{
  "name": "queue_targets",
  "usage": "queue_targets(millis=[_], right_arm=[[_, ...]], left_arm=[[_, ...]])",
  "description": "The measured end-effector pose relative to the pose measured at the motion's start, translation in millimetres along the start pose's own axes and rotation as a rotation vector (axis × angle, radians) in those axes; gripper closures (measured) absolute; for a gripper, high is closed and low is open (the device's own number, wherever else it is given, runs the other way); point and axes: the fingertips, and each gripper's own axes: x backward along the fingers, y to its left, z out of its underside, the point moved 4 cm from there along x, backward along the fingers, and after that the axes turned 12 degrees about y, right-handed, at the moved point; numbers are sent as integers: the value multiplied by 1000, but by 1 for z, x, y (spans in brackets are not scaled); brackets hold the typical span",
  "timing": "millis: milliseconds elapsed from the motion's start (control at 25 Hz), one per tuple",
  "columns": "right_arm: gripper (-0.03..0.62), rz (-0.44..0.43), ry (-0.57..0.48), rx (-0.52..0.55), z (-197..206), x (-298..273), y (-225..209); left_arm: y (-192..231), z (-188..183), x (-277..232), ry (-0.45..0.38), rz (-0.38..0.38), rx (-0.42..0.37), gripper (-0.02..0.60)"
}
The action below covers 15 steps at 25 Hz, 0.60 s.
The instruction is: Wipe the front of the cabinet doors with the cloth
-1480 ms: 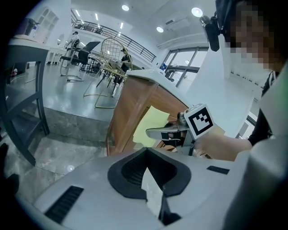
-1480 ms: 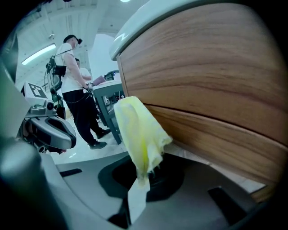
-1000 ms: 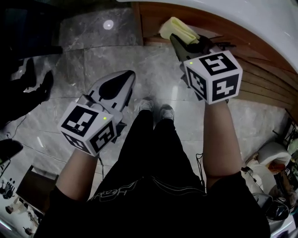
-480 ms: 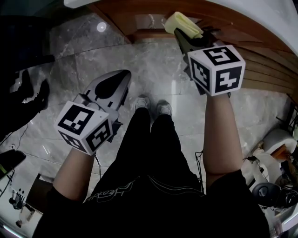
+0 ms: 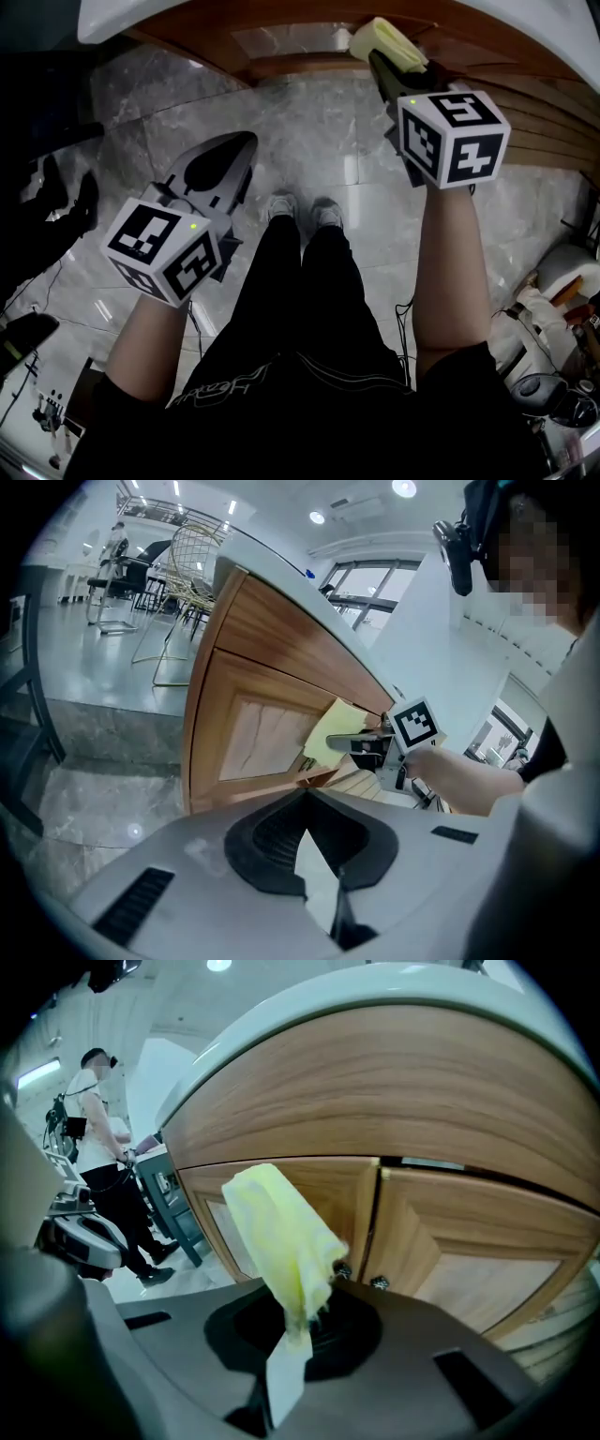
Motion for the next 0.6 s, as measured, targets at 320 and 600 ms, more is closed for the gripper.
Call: queue_targets(millis=[320, 600], right_arm=[[553, 39, -19, -103, 21, 14, -32], [553, -15, -55, -197, 30, 25, -32]], left_arm=[[-9, -5, -17, -5, 11, 18, 575], [-13, -6, -17, -16, 15, 23, 575]])
